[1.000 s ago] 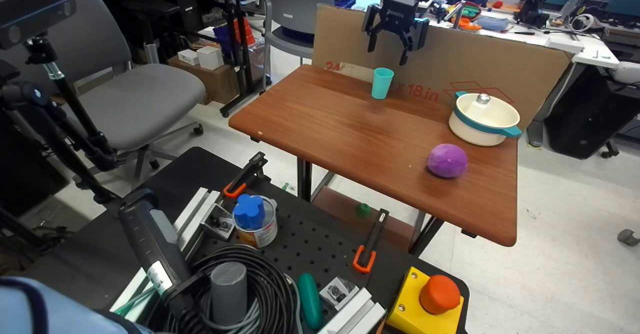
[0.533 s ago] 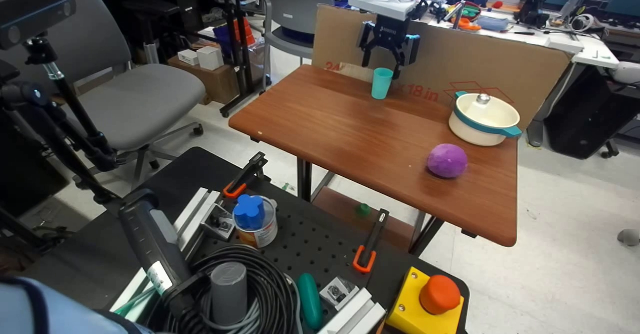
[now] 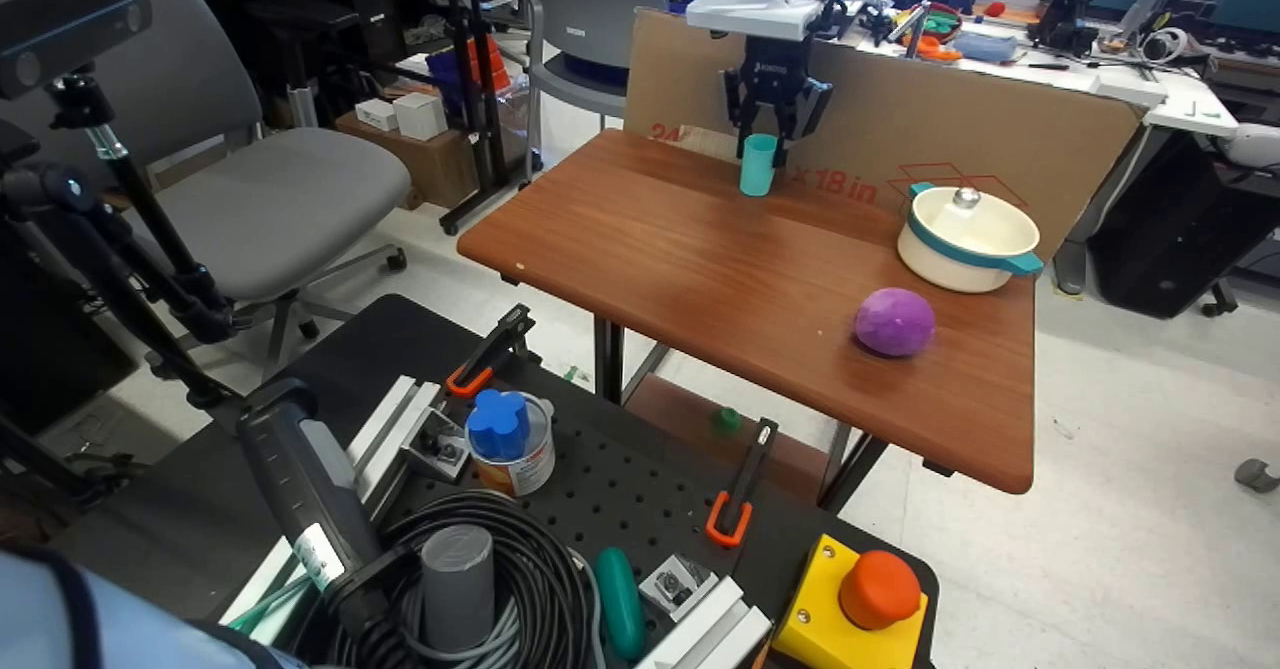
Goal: Move the blue cup forwards
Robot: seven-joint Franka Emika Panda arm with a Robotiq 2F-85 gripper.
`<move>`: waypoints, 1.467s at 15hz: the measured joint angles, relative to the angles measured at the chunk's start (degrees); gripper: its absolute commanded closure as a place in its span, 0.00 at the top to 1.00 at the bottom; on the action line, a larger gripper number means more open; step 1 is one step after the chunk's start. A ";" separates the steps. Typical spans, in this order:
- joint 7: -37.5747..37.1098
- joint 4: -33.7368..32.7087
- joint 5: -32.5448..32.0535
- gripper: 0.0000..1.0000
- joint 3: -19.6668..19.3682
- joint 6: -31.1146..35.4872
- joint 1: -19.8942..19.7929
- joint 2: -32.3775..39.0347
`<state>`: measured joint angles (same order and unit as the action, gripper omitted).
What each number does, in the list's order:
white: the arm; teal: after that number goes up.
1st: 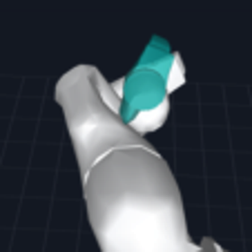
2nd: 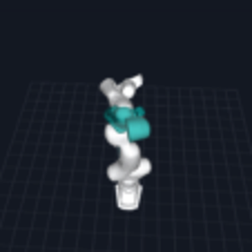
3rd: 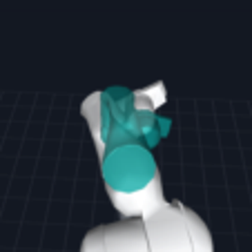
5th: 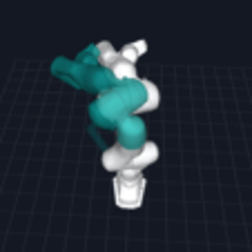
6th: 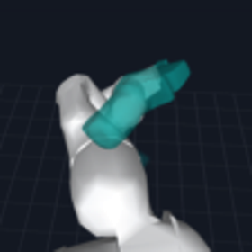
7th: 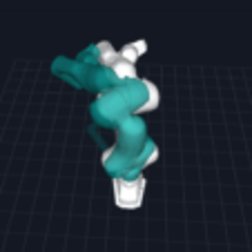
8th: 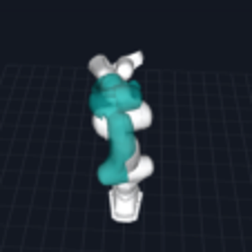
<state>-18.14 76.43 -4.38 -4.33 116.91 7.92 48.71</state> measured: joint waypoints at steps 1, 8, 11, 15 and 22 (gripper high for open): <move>-0.25 -0.14 -0.61 0.23 -0.14 -0.21 0.21 0.00; 0.81 4.11 -1.04 0.18 0.82 -2.88 1.59 -4.18; 4.07 12.64 -1.04 0.18 2.75 -2.86 1.80 -11.06; 7.56 24.97 -1.03 0.18 4.84 -2.81 1.80 -19.28; 7.71 36.54 -2.14 0.18 5.76 1.61 1.80 -21.90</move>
<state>-10.43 112.96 -6.52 1.42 118.52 9.71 26.81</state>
